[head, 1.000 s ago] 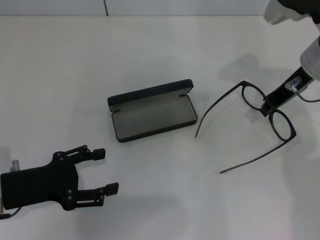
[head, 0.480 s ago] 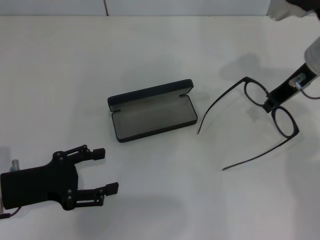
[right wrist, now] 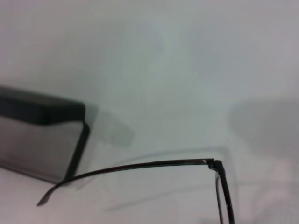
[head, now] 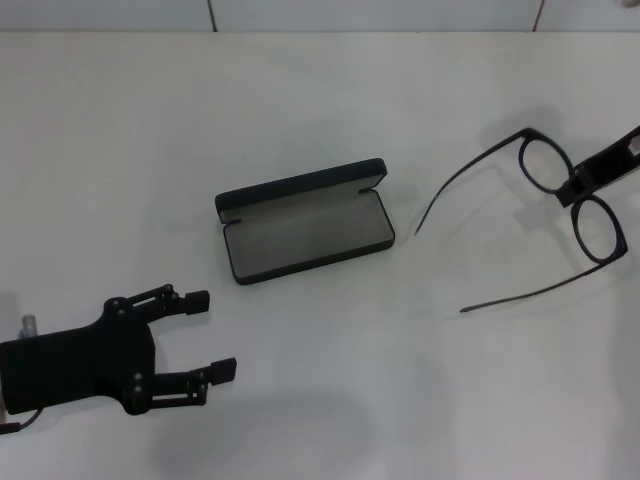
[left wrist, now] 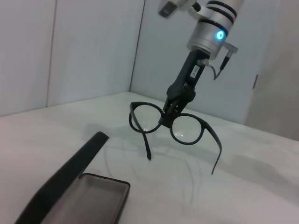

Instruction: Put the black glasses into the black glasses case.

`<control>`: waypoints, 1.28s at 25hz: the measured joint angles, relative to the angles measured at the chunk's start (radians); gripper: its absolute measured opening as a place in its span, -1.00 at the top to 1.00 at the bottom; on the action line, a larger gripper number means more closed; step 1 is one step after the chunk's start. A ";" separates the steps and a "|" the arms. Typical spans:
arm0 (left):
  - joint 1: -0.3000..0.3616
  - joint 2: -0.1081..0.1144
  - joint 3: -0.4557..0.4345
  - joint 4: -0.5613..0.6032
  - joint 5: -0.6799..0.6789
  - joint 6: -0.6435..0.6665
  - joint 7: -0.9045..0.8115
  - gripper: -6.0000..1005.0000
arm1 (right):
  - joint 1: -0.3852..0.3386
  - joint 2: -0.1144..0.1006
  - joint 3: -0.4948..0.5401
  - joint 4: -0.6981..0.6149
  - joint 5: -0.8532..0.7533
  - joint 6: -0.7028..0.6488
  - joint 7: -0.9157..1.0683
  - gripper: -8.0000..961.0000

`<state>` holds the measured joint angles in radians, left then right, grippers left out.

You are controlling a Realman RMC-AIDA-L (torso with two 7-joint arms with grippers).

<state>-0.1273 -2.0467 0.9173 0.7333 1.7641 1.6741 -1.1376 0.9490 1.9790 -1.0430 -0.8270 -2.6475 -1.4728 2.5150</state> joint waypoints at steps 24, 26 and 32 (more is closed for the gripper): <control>-0.029 -0.021 -0.181 -0.039 -0.155 0.219 -0.147 -0.54 | -0.308 -0.064 0.124 0.214 0.826 -0.131 -0.417 0.79; -0.046 -0.020 -0.181 -0.065 -0.178 0.222 -0.149 -0.53 | -0.306 -0.063 0.124 0.257 0.836 -0.133 -0.461 0.79; -0.140 -0.004 -0.181 -0.161 -0.178 0.205 -0.137 -0.52 | -0.309 -0.047 0.110 0.307 0.827 -0.131 -0.606 0.79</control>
<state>-0.2675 -2.0508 0.7363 0.5722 1.5859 1.8788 -1.2742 0.6395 1.9318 -0.9325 -0.5195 -1.8207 -1.6037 1.9093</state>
